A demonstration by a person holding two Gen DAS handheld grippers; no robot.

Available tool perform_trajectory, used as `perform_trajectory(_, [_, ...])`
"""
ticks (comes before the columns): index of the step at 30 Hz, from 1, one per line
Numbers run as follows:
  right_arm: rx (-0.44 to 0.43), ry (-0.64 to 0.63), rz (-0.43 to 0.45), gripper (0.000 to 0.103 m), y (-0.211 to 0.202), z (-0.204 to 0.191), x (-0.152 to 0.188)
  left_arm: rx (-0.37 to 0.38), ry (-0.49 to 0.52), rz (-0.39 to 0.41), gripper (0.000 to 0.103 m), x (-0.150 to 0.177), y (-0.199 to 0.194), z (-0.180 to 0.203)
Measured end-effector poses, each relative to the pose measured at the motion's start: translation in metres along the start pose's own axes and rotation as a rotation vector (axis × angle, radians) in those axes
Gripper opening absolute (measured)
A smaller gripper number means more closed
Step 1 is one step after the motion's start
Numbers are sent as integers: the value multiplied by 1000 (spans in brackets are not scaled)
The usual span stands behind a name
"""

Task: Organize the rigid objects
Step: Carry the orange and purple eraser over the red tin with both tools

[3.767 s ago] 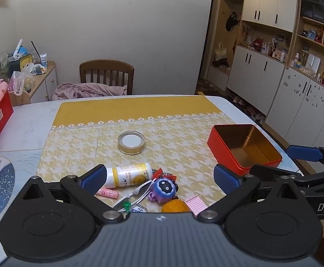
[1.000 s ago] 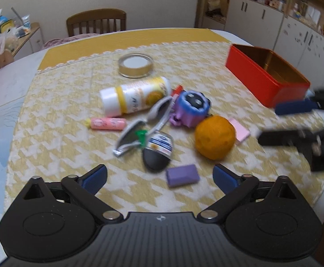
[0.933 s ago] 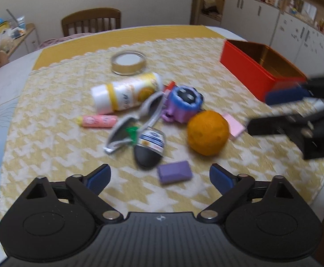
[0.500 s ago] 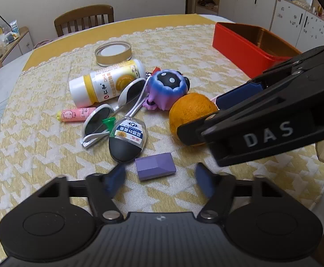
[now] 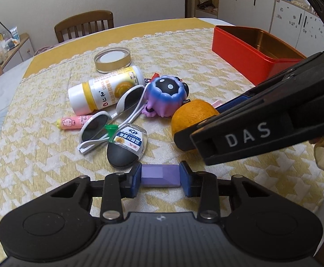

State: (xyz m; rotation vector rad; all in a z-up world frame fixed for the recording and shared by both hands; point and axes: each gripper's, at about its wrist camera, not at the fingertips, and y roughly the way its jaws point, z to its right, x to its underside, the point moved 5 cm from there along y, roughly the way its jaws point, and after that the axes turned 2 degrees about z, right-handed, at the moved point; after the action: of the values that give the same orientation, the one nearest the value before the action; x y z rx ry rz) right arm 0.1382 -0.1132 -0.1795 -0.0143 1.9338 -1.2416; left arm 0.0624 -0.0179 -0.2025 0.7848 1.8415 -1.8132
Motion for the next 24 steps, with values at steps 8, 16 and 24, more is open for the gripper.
perform_trajectory(8, [-7, 41, 16, 52, -21, 10, 7, 21, -5, -17, 35, 0, -7, 0])
perform_trajectory(16, [24, 77, 52, 51, -44, 37, 4, 48, -43, -1, 35, -11, -15, -3])
perform_trajectory(24, [25, 109, 123, 51, -75, 58, 0, 91, -35, 46, 35, -40, -31, 6])
